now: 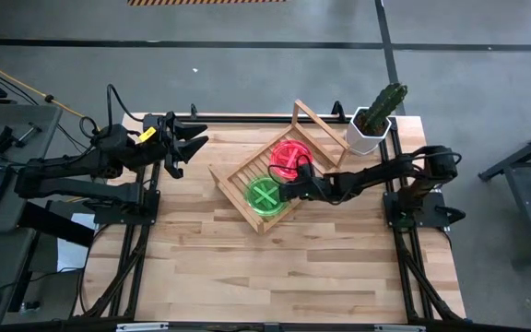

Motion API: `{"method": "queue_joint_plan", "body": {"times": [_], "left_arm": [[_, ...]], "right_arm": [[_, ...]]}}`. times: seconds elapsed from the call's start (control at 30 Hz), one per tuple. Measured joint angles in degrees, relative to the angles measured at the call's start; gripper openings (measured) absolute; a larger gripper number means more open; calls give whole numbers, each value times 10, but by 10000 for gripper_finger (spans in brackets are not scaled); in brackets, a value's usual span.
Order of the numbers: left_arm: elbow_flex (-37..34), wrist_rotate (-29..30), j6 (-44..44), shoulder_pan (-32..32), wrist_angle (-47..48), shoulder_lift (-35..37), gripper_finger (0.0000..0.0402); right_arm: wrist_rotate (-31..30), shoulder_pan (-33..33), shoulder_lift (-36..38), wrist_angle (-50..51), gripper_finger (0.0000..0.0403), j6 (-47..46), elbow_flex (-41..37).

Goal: Place and stack plates onto a shelf
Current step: Return to Home Position

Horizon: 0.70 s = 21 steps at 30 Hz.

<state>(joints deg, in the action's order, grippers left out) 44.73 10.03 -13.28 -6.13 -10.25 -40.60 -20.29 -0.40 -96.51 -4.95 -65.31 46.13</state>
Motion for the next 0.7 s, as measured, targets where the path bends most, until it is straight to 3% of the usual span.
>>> {"method": "queue_joint_plan", "body": {"times": [0.1, 0.23, 0.43, 0.7], "left_arm": [[0, 0, 0, 0, 1, 0, 172], [0, -15, -1, 0, 4, 5, 172], [1, -24, -1, 0, 29, 26, 172], [0, -27, -1, 0, 79, 40, 172]], "right_arm": [[31, 0, 38, 15, 197, 72, 0], [41, 17, 123, 113, 217, 153, -1], [2, 63, 249, 313, 220, 193, -1], [-21, 117, 358, 410, 195, 189, -1]]}}
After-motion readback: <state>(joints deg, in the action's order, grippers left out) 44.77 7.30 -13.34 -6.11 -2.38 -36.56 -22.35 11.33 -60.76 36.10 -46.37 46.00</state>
